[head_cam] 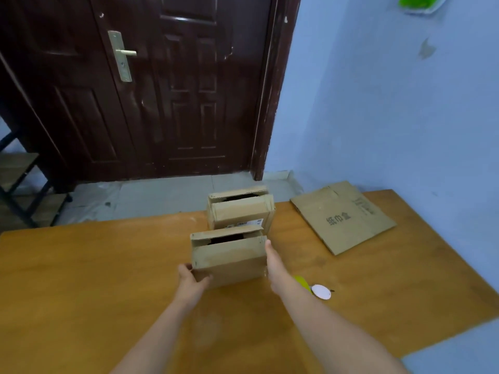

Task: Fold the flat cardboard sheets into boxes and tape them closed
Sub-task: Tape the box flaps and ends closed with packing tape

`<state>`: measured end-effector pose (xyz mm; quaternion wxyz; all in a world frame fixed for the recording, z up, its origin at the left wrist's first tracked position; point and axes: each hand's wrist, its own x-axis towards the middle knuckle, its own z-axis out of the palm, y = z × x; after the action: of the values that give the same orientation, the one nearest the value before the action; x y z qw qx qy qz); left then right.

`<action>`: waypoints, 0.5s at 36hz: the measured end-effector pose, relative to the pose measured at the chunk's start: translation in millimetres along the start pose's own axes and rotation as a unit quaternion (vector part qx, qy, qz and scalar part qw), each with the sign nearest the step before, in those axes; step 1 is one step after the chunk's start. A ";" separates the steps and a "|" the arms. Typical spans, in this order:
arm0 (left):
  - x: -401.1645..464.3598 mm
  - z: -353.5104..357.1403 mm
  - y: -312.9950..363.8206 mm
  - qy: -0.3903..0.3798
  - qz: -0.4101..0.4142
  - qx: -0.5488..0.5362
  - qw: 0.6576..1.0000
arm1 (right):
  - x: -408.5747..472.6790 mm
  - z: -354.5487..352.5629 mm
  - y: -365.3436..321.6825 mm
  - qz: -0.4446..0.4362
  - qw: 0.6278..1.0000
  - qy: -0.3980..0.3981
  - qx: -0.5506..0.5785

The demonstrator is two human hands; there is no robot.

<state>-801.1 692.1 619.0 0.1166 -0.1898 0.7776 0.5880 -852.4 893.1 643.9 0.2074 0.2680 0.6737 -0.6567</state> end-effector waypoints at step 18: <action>40.9 3.7 37.9 -0.041 -0.044 -0.031 0.998 | 34.3 -2.9 -31.3 0.037 0.999 -0.017 0.019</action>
<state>-854.4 698.1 634.4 0.1682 -0.2029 0.7447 0.6132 -898.5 899.2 646.6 0.2380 0.2852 0.6473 -0.6656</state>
